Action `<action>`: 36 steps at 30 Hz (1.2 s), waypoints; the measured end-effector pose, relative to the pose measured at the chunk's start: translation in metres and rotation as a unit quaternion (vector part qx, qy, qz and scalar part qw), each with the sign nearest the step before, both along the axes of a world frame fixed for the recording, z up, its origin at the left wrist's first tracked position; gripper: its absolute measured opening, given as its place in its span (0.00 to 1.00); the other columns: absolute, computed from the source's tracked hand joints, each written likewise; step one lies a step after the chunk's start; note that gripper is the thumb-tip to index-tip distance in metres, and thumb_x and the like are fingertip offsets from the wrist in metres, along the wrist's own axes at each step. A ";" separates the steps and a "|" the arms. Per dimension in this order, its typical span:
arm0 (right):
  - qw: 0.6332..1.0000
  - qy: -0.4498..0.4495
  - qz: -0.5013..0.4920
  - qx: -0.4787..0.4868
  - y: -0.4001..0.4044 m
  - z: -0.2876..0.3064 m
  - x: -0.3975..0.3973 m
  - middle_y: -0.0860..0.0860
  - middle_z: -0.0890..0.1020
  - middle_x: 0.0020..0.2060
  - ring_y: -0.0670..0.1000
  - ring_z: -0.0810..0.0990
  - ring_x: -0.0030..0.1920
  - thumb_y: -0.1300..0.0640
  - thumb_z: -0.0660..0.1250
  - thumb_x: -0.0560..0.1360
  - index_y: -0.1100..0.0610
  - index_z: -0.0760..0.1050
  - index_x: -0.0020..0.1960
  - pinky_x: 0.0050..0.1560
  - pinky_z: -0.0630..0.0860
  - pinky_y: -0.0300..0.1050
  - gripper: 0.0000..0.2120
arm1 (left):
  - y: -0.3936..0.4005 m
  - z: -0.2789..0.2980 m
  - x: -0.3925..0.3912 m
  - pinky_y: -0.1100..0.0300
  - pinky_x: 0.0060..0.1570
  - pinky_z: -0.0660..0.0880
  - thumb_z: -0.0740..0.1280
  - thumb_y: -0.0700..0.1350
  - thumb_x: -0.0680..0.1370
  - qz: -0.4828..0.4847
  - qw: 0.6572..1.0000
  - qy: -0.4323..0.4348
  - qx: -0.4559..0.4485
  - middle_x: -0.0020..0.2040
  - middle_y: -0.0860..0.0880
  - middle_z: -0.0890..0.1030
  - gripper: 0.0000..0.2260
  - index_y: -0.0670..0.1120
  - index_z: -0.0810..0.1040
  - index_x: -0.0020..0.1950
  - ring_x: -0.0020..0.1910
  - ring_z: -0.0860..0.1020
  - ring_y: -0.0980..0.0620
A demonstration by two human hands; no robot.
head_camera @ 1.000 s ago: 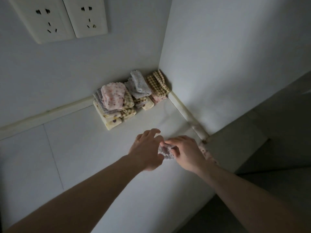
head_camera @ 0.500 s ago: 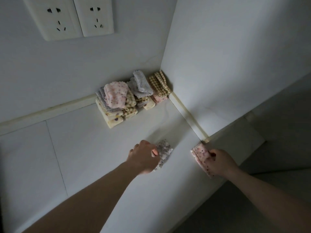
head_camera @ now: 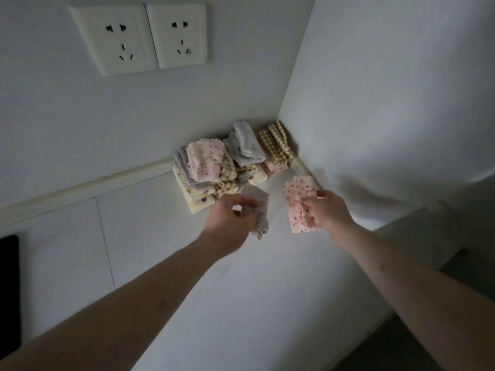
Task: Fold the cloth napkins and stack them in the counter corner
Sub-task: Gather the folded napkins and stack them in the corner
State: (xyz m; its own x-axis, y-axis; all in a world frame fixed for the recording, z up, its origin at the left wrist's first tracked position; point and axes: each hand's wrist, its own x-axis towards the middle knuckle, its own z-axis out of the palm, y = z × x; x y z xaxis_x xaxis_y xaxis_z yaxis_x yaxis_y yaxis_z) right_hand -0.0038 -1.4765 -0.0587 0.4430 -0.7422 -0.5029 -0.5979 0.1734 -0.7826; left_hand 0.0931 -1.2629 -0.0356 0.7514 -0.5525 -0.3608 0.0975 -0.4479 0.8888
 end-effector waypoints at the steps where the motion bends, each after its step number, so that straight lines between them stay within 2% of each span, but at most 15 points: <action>1: 1.000 -0.021 -0.004 -0.001 -0.007 0.007 0.014 0.52 0.84 0.40 0.48 0.82 0.32 0.62 0.72 0.76 0.57 0.78 0.57 0.27 0.77 0.39 0.10 | -0.001 0.009 0.011 0.68 0.23 0.68 0.69 0.41 0.78 0.023 1.000 -0.003 -0.018 0.44 0.49 0.84 0.08 0.54 0.84 0.50 0.23 0.73 0.60; 4: 0.995 -0.099 -0.026 -0.018 -0.028 0.026 0.053 0.52 0.79 0.36 0.44 0.77 0.25 0.66 0.66 0.77 0.56 0.78 0.53 0.22 0.71 0.34 0.07 | -0.009 0.026 0.045 0.64 0.29 0.75 0.71 0.42 0.76 0.081 0.995 -0.018 -0.060 0.44 0.52 0.84 0.09 0.57 0.85 0.48 0.34 0.81 0.54; 6: 0.991 -0.115 -0.031 -0.055 -0.037 0.036 0.077 0.51 0.80 0.37 0.45 0.77 0.30 0.68 0.64 0.78 0.56 0.78 0.54 0.25 0.72 0.33 0.11 | -0.016 0.034 0.064 0.67 0.26 0.72 0.71 0.40 0.76 0.107 0.991 -0.020 -0.077 0.40 0.53 0.82 0.10 0.55 0.85 0.48 0.31 0.79 0.58; 9: 0.994 -0.083 -0.010 -0.070 -0.044 0.045 0.109 0.55 0.81 0.52 0.51 0.79 0.44 0.68 0.60 0.81 0.57 0.76 0.67 0.36 0.74 0.36 0.17 | -0.026 0.038 0.084 0.68 0.21 0.68 0.71 0.39 0.76 0.124 0.989 -0.024 -0.083 0.33 0.53 0.78 0.09 0.52 0.85 0.50 0.21 0.72 0.61; 12: 0.997 -0.055 -0.009 -0.049 -0.048 0.041 0.143 0.63 0.79 0.62 0.52 0.79 0.44 0.65 0.59 0.83 0.65 0.71 0.72 0.34 0.74 0.35 0.18 | -0.035 0.035 0.098 0.63 0.25 0.70 0.72 0.42 0.75 0.129 0.988 -0.032 -0.071 0.24 0.57 0.75 0.07 0.55 0.85 0.46 0.20 0.70 0.57; 14: 0.995 0.012 0.034 -0.095 -0.049 0.037 0.159 0.61 0.77 0.67 0.55 0.80 0.58 0.60 0.58 0.85 0.64 0.72 0.71 0.54 0.78 0.40 0.17 | -0.041 0.034 0.105 0.62 0.24 0.70 0.72 0.42 0.75 0.134 0.988 -0.030 -0.070 0.24 0.57 0.75 0.07 0.55 0.85 0.45 0.20 0.69 0.56; 15: 0.980 0.080 0.087 -0.163 -0.046 0.036 0.164 0.59 0.77 0.68 0.57 0.77 0.66 0.59 0.57 0.85 0.63 0.71 0.71 0.63 0.74 0.44 0.17 | -0.043 0.033 0.108 0.63 0.24 0.70 0.73 0.42 0.75 0.137 0.988 -0.030 -0.069 0.25 0.57 0.76 0.07 0.55 0.85 0.45 0.20 0.70 0.55; 16: 0.961 0.130 0.118 -0.213 -0.041 0.035 0.165 0.58 0.77 0.68 0.58 0.75 0.69 0.58 0.57 0.86 0.63 0.71 0.71 0.65 0.72 0.47 0.17 | -0.045 0.033 0.110 0.63 0.24 0.69 0.72 0.42 0.75 0.140 0.987 -0.027 -0.070 0.26 0.56 0.76 0.07 0.55 0.85 0.45 0.21 0.70 0.54; 19: 0.959 0.137 0.134 -0.209 -0.045 0.030 0.180 0.59 0.77 0.67 0.60 0.75 0.68 0.60 0.56 0.86 0.65 0.71 0.70 0.64 0.73 0.48 0.16 | -0.048 0.027 0.119 0.62 0.26 0.65 0.71 0.41 0.76 0.144 0.986 0.008 -0.088 0.22 0.54 0.71 0.07 0.53 0.85 0.46 0.21 0.66 0.51; 21: 0.982 0.086 0.111 -0.124 -0.049 0.024 0.189 0.60 0.78 0.67 0.61 0.76 0.68 0.59 0.56 0.85 0.66 0.72 0.69 0.57 0.75 0.46 0.16 | -0.049 0.024 0.124 0.61 0.26 0.65 0.71 0.41 0.76 0.147 0.986 0.007 -0.083 0.24 0.53 0.71 0.07 0.53 0.85 0.46 0.22 0.66 0.51; 22: 0.986 0.061 0.091 -0.122 -0.050 0.019 0.190 0.60 0.78 0.67 0.61 0.76 0.68 0.58 0.57 0.85 0.65 0.72 0.70 0.55 0.74 0.45 0.17 | -0.049 0.023 0.125 0.61 0.26 0.66 0.72 0.41 0.76 0.145 0.987 -0.001 -0.074 0.25 0.53 0.72 0.07 0.54 0.85 0.46 0.22 0.68 0.51; 25: 0.970 0.077 0.110 -0.205 -0.062 -0.003 0.193 0.59 0.79 0.66 0.60 0.76 0.68 0.57 0.62 0.81 0.62 0.73 0.71 0.62 0.72 0.45 0.20 | -0.052 0.020 0.129 0.62 0.24 0.70 0.72 0.42 0.76 0.140 0.987 -0.016 -0.076 0.27 0.56 0.76 0.07 0.55 0.85 0.46 0.22 0.72 0.53; 29: 0.939 0.084 0.179 -0.283 -0.060 -0.014 0.184 0.60 0.83 0.61 0.61 0.80 0.63 0.58 0.65 0.78 0.61 0.77 0.66 0.60 0.74 0.46 0.17 | -0.070 0.020 0.132 0.73 0.32 0.74 0.73 0.43 0.75 0.114 0.985 -0.082 -0.099 0.43 0.56 0.85 0.09 0.58 0.85 0.48 0.34 0.80 0.64; 33: 0.931 0.052 0.184 -0.311 -0.057 -0.020 0.180 0.59 0.83 0.60 0.62 0.80 0.63 0.58 0.67 0.76 0.58 0.77 0.66 0.59 0.75 0.47 0.18 | -0.096 0.016 0.133 0.73 0.36 0.76 0.73 0.43 0.76 0.099 0.986 -0.077 -0.108 0.48 0.54 0.84 0.09 0.58 0.85 0.49 0.44 0.83 0.57; 36: 0.924 0.044 0.188 -0.329 -0.061 -0.018 0.177 0.56 0.83 0.62 0.58 0.80 0.65 0.57 0.72 0.71 0.54 0.74 0.70 0.64 0.75 0.45 0.28 | -0.105 0.001 0.133 0.67 0.43 0.77 0.70 0.45 0.76 0.062 0.991 -0.115 -0.018 0.44 0.56 0.83 0.11 0.60 0.84 0.53 0.45 0.82 0.53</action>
State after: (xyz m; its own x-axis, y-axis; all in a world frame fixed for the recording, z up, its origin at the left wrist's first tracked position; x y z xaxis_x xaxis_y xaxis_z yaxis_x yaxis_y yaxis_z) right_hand 0.1730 -1.5377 -0.0765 0.7109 -0.7019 -0.0444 -0.5857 -0.5559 -0.5898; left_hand 0.2265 -1.3681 -0.0347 0.8742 -0.4605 -0.1541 -0.0574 -0.4131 0.9089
